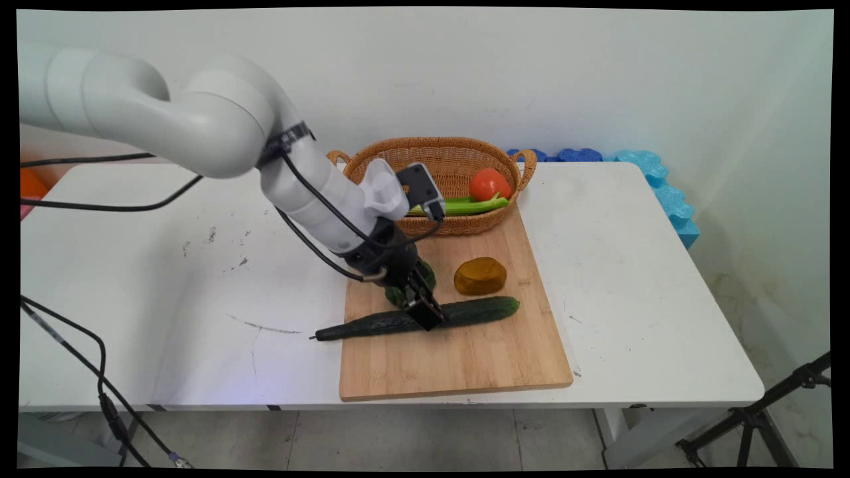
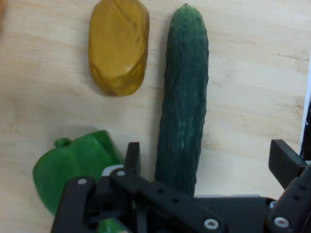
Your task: Pick up the cucumber from the cutting board, then place the picked object in the vegetable basket
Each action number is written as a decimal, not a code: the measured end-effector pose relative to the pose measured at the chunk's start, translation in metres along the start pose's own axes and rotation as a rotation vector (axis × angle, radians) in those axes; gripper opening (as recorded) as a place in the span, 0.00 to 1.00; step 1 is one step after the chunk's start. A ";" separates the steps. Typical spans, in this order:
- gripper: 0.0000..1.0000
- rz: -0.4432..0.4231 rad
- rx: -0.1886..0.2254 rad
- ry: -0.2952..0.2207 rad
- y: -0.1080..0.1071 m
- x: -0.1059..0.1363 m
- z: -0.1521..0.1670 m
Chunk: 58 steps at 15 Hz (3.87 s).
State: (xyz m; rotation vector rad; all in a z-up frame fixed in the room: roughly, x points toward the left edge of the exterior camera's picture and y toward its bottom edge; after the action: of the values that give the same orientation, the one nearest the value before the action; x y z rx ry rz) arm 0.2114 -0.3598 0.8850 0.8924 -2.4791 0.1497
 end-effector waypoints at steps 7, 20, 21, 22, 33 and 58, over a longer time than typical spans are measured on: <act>1.00 0.026 0.008 -0.019 0.005 0.001 0.027; 1.00 0.024 0.015 -0.035 0.006 -0.004 0.050; 1.00 0.024 0.015 -0.034 0.005 -0.004 0.051; 0.00 0.025 0.015 -0.032 0.005 -0.004 0.051; 0.00 0.042 0.007 -0.005 0.009 0.000 0.040; 0.00 0.010 0.248 -0.005 -0.130 0.082 -0.096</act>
State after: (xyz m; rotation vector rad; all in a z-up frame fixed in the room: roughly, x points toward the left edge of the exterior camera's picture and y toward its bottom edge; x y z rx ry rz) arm 0.2782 -0.4822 0.9999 0.9806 -2.5057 0.4672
